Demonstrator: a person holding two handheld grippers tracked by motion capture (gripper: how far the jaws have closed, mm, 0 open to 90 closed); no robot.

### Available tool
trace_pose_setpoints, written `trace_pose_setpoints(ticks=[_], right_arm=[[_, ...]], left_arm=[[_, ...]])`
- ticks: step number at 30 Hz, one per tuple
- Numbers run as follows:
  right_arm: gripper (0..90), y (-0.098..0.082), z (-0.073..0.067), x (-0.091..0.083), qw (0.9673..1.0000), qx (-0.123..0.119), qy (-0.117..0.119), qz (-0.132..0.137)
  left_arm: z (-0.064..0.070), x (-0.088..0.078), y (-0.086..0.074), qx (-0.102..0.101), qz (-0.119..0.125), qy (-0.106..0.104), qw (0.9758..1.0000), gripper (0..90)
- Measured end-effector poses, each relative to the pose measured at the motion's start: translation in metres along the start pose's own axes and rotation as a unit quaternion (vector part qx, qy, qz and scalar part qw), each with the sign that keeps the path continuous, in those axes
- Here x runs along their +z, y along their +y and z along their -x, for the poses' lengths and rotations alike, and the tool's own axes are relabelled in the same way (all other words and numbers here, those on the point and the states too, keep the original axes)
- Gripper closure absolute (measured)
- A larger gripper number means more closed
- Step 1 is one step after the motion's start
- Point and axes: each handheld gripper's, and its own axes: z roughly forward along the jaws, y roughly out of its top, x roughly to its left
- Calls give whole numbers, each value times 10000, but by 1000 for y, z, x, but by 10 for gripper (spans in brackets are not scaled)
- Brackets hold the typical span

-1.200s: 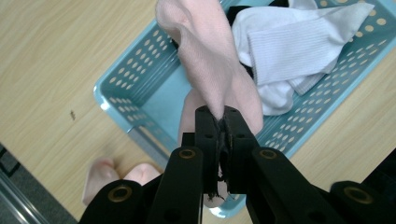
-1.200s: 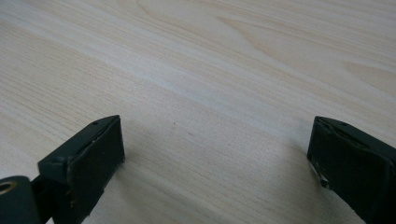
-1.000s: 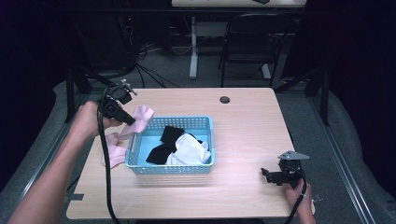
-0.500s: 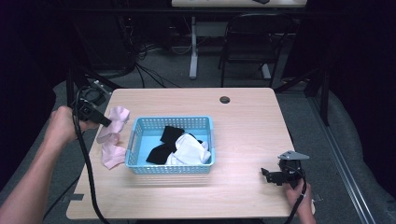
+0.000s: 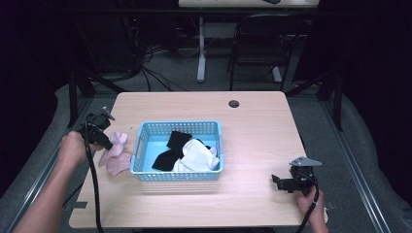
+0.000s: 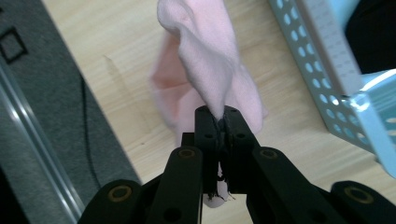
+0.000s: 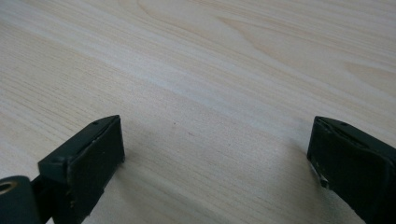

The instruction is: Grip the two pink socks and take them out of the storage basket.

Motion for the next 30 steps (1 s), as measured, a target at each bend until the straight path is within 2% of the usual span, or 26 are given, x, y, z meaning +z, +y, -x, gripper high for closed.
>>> trace_pose_setpoints(ticks=[5,7,8,9,11,12,15,18,19,20,24,30], right_arm=[[34,0,0,0,10000,-1,1,6],[34,0,0,0,10000,2,0,2],[34,0,0,0,10000,3,1,3],[34,0,0,0,10000,2,1,1],[33,0,0,0,10000,11,2,14],[34,0,0,0,10000,13,2,11],[34,0,0,0,10000,5,3,14],[33,0,0,0,10000,9,1,10],[33,0,0,0,10000,12,0,14],[33,0,0,0,10000,12,0,14],[33,0,0,0,10000,1,1,8],[34,0,0,0,10000,-3,1,1]], left_arm=[[-3,34,-5,-252,-99,-229,9994,827],[-3,36,-6,-252,-84,-259,9993,813],[-3,37,-6,-321,-38,-268,9991,786],[-3,37,-7,-335,-6,-248,9991,723],[-2,31,-8,-316,95,-284,9991,678],[-1,28,-8,-343,117,-305,9989,619],[2,11,-12,-330,411,-230,9983,450],[3,-2,-17,-368,615,-181,9973,334],[3,-6,-19,-349,648,-150,9972,245],[4,-10,-22,-380,700,-113,9968,245],[6,-18,-36,-449,830,-3,9955,153],[8,-13,-58,-481,885,1,9949,108]])
